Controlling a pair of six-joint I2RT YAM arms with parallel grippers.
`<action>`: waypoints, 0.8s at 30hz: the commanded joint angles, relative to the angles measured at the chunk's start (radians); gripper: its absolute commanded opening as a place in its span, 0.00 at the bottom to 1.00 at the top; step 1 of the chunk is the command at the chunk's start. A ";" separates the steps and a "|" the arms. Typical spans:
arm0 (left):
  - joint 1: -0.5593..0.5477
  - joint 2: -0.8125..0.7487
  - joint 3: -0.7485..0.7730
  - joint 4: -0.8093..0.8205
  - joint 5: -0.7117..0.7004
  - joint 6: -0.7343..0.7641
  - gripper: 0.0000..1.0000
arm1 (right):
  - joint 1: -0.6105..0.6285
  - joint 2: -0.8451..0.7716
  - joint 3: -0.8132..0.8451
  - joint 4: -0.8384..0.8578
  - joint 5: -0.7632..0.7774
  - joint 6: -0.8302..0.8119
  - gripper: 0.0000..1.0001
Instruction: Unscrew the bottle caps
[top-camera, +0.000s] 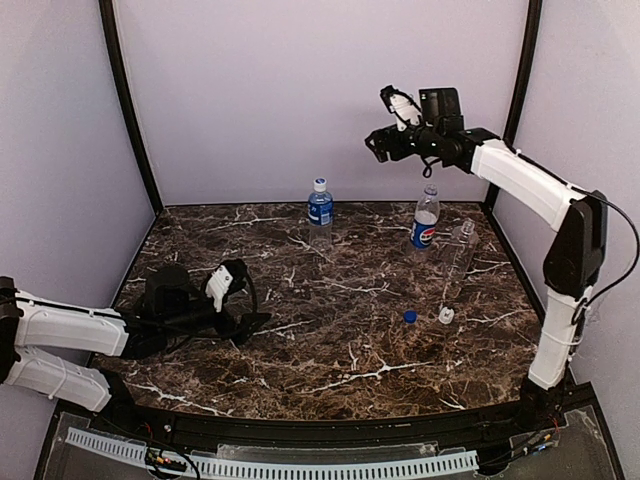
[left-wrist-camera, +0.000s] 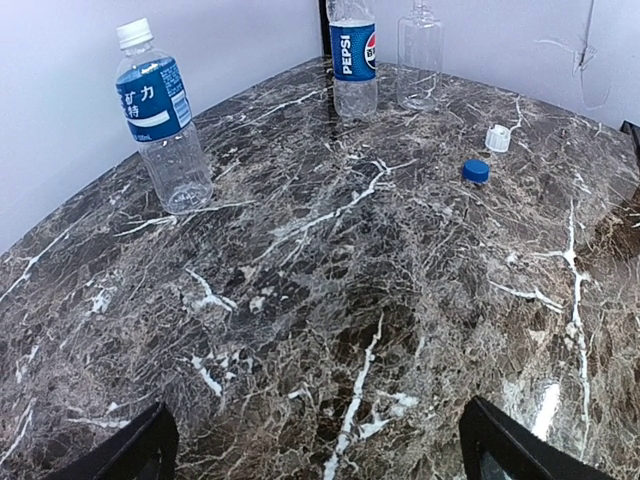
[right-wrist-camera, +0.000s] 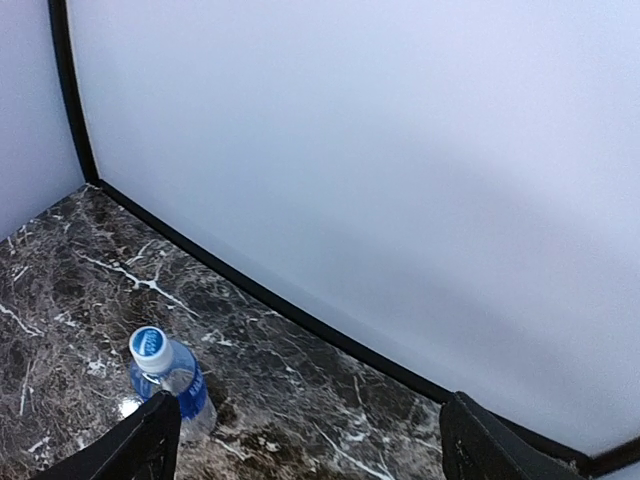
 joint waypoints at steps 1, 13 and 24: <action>0.000 -0.050 -0.033 -0.016 -0.030 -0.006 0.99 | 0.073 0.193 0.202 -0.107 -0.088 -0.030 0.89; 0.018 -0.116 -0.107 -0.007 -0.042 -0.034 0.99 | 0.148 0.541 0.521 -0.047 -0.162 0.035 0.87; 0.052 -0.144 -0.127 -0.008 -0.035 -0.049 0.99 | 0.153 0.543 0.421 0.001 -0.132 0.047 0.44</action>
